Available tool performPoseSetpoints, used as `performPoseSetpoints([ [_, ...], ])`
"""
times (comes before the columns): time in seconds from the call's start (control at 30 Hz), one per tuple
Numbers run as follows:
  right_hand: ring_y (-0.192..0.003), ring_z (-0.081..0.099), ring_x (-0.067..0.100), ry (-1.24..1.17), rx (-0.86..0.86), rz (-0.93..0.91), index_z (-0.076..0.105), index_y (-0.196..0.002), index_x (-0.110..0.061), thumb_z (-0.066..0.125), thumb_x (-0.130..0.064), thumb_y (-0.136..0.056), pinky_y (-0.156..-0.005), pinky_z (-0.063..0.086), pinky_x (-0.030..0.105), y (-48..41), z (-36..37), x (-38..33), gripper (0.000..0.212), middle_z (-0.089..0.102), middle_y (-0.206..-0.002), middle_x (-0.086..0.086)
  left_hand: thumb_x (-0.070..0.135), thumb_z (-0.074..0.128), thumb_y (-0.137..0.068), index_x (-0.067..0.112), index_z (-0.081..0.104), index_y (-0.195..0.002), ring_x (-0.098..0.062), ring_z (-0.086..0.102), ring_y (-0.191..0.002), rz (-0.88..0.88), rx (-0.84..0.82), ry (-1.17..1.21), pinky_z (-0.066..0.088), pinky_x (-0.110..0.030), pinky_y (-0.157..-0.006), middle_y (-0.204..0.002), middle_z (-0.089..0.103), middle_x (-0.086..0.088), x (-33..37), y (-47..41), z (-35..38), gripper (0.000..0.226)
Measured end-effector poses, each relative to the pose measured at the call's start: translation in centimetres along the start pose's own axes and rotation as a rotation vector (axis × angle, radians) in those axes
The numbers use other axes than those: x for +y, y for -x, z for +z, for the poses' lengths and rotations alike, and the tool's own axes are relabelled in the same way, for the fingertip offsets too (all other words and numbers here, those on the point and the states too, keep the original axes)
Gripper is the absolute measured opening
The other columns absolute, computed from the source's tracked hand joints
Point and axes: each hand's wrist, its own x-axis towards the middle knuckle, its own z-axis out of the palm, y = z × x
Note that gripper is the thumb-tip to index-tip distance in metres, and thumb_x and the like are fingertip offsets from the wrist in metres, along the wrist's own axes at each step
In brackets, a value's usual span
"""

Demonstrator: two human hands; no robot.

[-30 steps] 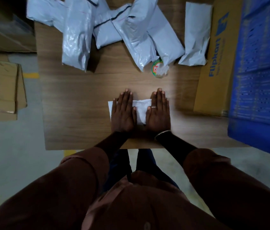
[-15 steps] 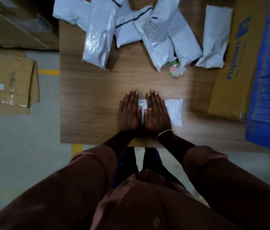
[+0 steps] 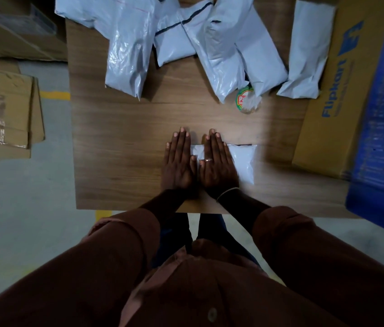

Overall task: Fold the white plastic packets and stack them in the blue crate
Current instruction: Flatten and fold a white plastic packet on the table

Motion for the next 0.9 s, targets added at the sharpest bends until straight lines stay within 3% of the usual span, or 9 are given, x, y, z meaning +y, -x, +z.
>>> performPoseSetpoints([
  [0.33, -0.154, 0.017, 0.026, -0.146, 0.027, -0.009, 0.027, -0.153, 0.001, 0.041, -0.022, -0.101, -0.121, 0.026, 0.046, 0.3, -0.9, 0.3, 0.059, 0.024, -0.163, 0.017, 0.025, 0.032, -0.104, 0.005, 0.032, -0.156, -0.023, 0.021, -0.156, -0.037, 0.040, -0.037, 0.023, -0.049, -0.125, -0.165, 0.029, -0.010, 1.1, 0.1, -1.1, 0.055],
  [0.57, -0.155, 0.010, 0.023, -0.116, 0.064, 0.065, 0.023, -0.156, -0.003, 0.034, -0.027, -0.103, -0.126, 0.012, 0.044, 0.8, -2.6, 3.8, 0.058, 0.018, -0.165, 0.011, 0.024, 0.035, -0.105, 0.007, 0.034, -0.156, -0.024, 0.021, -0.155, 0.009, 0.053, -0.045, 0.024, -0.049, -0.124, -0.165, 0.029, -0.008, 3.1, -1.1, -0.8, 0.053],
  [0.7, -0.155, 0.008, 0.024, -0.078, 0.002, 0.089, 0.022, -0.156, -0.003, 0.034, -0.031, -0.102, -0.126, 0.012, 0.046, 1.0, -1.0, 5.9, 0.062, 0.015, -0.166, 0.013, 0.025, 0.030, -0.106, 0.005, 0.033, -0.156, -0.024, 0.021, -0.155, 0.005, 0.029, -0.059, 0.023, -0.049, -0.125, -0.166, 0.028, -0.008, 2.7, -1.3, 0.3, 0.053],
  [0.9, -0.154, 0.013, 0.026, -0.114, 0.047, 0.113, 0.024, -0.155, -0.002, 0.036, -0.029, -0.101, -0.125, 0.015, 0.048, 0.8, 0.2, 5.9, 0.062, 0.019, -0.165, 0.015, 0.023, 0.030, -0.106, 0.000, 0.031, -0.155, -0.026, 0.021, -0.155, 0.006, 0.082, -0.031, 0.023, -0.049, -0.125, -0.165, 0.027, -0.015, 2.9, -1.4, 0.8, 0.055],
])
